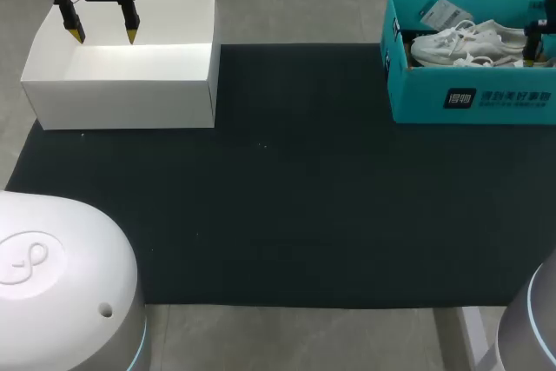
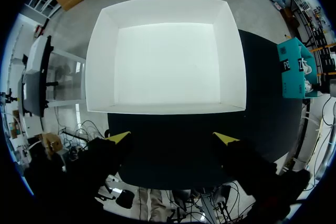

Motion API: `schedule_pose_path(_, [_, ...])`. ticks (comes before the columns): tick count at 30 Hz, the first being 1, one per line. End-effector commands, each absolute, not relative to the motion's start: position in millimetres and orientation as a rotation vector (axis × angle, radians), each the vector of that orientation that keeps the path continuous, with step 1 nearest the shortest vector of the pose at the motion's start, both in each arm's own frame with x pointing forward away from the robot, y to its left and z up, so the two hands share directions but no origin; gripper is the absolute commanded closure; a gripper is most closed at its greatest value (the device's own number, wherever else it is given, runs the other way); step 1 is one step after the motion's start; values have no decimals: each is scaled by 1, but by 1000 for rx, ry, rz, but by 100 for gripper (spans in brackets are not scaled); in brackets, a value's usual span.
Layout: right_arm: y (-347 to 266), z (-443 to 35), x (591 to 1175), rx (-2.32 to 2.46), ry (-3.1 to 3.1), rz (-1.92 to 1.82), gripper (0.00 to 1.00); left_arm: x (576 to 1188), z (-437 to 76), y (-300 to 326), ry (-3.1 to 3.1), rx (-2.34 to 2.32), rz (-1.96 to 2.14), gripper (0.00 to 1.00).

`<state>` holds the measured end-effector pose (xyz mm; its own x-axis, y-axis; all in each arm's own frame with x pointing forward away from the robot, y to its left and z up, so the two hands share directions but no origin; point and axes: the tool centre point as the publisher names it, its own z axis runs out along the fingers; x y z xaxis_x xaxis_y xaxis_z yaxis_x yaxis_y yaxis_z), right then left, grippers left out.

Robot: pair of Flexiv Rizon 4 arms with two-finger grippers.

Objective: Take the shoe out of the shoebox, open the shoe tongue, remove and reinsert the insole, then place the shoe into the shoebox

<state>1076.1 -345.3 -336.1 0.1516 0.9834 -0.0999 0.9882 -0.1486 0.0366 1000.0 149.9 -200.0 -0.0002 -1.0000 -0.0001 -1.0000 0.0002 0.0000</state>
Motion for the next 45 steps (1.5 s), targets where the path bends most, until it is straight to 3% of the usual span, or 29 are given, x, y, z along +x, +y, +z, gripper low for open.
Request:
schedule_pose_path(1, [-350,-340,1084,2318,2001,-91,9,1000,-200,150,2222,-2221,0,0])
schedule_pose_path(4, [-351,-343,1084,2301,2018,-106,2,1000,-200,150,2222,-2221,0,0])
schedule_pose_path(13, [-352,-356,1074,2307,2029,-130,9,1000,-200,150,2222,-2221,0,0])
schedule_pose_path(17, [-353,-359,1073,2308,2014,-130,24,1000,-200,150,2222,-2221,0,0])
schedule_pose_path(18, [-353,-360,1074,2306,2014,-131,33,1000,-200,150,2222,-2221,0,0])
schedule_pose_path(19, [-353,-361,1075,2305,2010,-137,49,1000,-200,150,2222,-2221,0,0])
schedule_pose_path(25, [-355,-363,1077,2318,1992,-161,65,1000,-200,150,2222,-2221,0,0])
schedule_pose_path(26, [-355,-365,1077,2322,1990,-169,73,1000,-200,150,2222,-2221,0,0])
schedule_pose_path(27, [-356,-366,1076,2333,1983,-181,90,1000,-200,150,2222,-2221,0,0])
schedule_pose_path(28, [-357,-368,1075,2336,1977,-195,100,1000,-200,150,2222,-2221,0,0])
schedule_pose_path(45, [-368,-326,1062,2386,1825,-287,100,1000,-200,150,2222,-2221,0,0])
